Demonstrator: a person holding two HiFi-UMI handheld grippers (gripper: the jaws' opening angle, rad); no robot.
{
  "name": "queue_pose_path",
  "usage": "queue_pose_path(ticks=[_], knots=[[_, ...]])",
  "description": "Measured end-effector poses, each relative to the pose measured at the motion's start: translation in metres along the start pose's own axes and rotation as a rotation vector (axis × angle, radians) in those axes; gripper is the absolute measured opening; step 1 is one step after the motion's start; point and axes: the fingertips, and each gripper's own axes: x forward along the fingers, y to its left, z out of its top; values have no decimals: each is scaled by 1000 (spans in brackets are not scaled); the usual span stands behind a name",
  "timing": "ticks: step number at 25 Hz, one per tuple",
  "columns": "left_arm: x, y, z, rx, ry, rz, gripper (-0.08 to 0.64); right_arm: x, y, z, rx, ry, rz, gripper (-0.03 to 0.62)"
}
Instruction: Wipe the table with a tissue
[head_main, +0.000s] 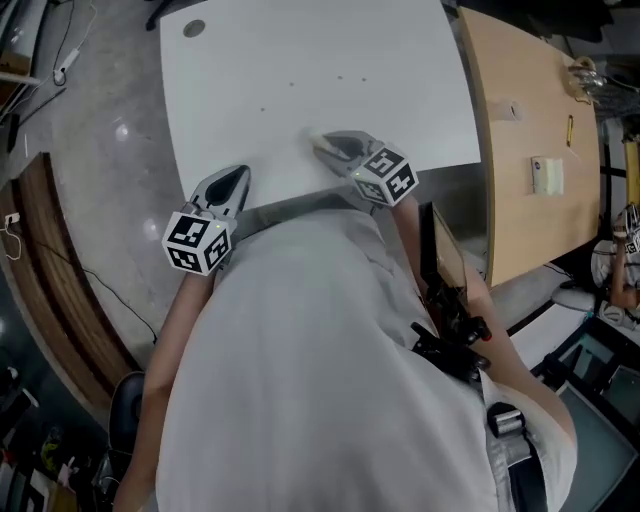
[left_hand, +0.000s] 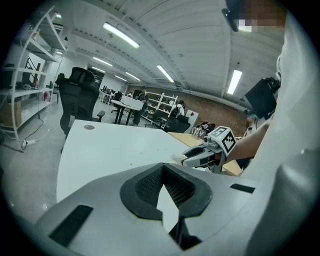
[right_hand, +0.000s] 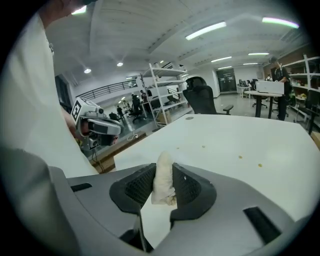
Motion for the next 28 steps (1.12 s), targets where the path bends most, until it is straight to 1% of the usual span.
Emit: queue_pose_path(ticks=[5, 9, 11, 14, 18, 21, 25, 28], knots=[[31, -22, 5, -4, 29, -16, 5, -19, -24, -9, 16, 17, -21, 103], [57, -37, 10, 14, 56, -22, 5, -29, -44, -17, 15, 30, -31, 104], [70, -51, 9, 11, 68, -30, 5, -41, -58, -31, 32, 49, -55, 104], [88, -61, 15, 20, 68, -26, 5, -54, -95, -47, 73, 69, -116, 103], [93, -59, 24, 7, 57, 17, 5, -64, -149, -57, 113, 111, -223, 104], [92, -57, 26, -10, 54, 59, 5, -65, -191, -56, 108, 141, -277, 104], [92, -55, 23, -45, 54, 121, 3, -54, -239, -42, 53, 159, -309, 104], [98, -53, 18, -68, 63, 160, 5, -38, -258, -38, -8, 208, -297, 104]])
